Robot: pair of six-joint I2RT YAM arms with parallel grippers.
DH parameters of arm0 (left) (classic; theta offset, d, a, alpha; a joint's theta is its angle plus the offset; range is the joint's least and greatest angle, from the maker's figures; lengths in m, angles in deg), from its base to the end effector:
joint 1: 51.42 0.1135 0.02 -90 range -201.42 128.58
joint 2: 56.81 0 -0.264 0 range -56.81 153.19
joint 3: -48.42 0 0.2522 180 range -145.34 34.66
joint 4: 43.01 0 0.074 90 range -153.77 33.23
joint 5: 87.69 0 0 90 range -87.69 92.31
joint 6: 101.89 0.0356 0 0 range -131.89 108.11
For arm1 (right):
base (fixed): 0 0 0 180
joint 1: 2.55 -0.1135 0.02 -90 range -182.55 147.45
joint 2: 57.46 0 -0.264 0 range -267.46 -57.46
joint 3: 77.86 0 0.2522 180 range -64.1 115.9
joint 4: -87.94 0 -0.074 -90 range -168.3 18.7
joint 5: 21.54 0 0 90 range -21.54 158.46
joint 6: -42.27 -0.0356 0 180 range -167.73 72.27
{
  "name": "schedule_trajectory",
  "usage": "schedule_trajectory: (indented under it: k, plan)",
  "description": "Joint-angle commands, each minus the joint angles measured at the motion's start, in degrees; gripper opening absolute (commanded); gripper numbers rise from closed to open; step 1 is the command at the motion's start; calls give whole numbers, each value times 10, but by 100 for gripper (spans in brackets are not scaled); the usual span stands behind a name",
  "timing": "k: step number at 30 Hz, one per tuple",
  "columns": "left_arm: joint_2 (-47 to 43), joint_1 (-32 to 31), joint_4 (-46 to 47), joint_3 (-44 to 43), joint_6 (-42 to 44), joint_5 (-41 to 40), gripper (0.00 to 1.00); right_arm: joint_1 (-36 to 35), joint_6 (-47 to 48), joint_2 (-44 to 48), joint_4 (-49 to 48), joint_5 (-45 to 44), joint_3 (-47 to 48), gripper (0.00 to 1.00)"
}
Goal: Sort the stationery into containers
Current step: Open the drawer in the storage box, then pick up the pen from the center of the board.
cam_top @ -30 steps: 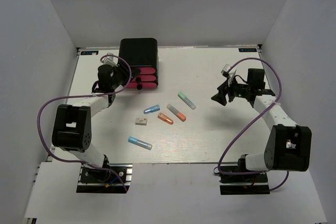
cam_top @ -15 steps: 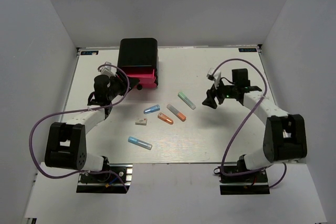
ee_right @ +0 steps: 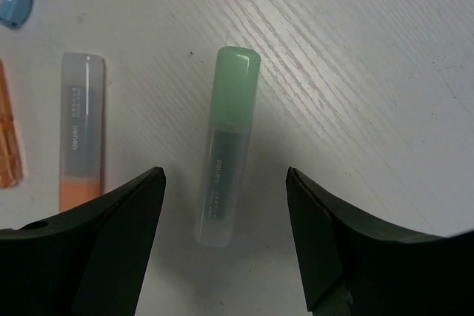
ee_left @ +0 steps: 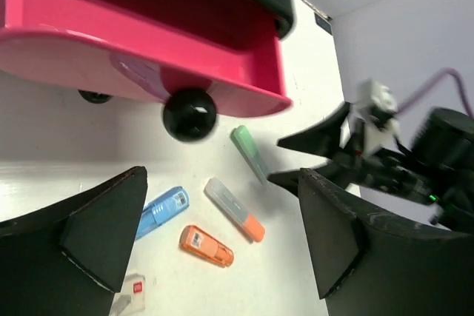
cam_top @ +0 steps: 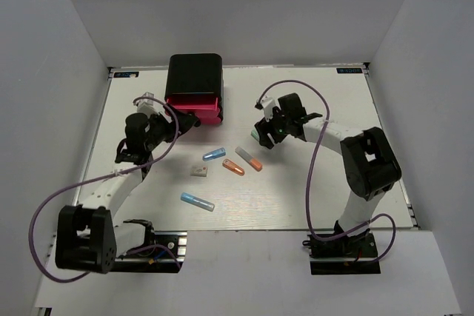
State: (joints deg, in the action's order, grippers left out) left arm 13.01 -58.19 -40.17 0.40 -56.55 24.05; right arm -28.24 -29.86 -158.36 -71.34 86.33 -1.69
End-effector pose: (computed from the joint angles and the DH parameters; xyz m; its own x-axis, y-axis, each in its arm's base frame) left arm 0.2610 -0.0443 0.2328 -0.5510 -0.5921 -0.5881 0.0985 0.6536 -0.7504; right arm 0.3329 0.1723 0.1903 -0.4251 -0.5286 -0.7348 -0.7744 0.6327 -0.0071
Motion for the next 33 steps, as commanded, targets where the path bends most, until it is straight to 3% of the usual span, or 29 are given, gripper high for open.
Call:
schedule_trajectory:
  k: [1,5,12,17,21,24,26,33]
  plan:
    - [-67,-2,-55,13,34,5,93,-13,-28,-24,-29,-78,26,72]
    - [-164,-2,-131,31,56,-17,94,-27,-27,-52,-23,-106,45,72]
    - [-273,-2,-237,65,70,-53,94,-51,-8,-64,-35,-129,26,63]
    - [-306,-2,-290,91,36,-72,94,-48,8,-59,-11,-102,20,40]
    - [-333,-2,-318,104,12,-78,93,-43,47,-13,22,40,19,27]
    - [-349,-2,-324,118,-1,-79,93,-45,94,35,28,96,17,14]
    - [-357,-2,-324,136,-18,-79,93,-43,146,57,54,132,42,12]
    - [-375,-2,-314,162,-42,-73,93,-55,186,96,79,184,168,12]
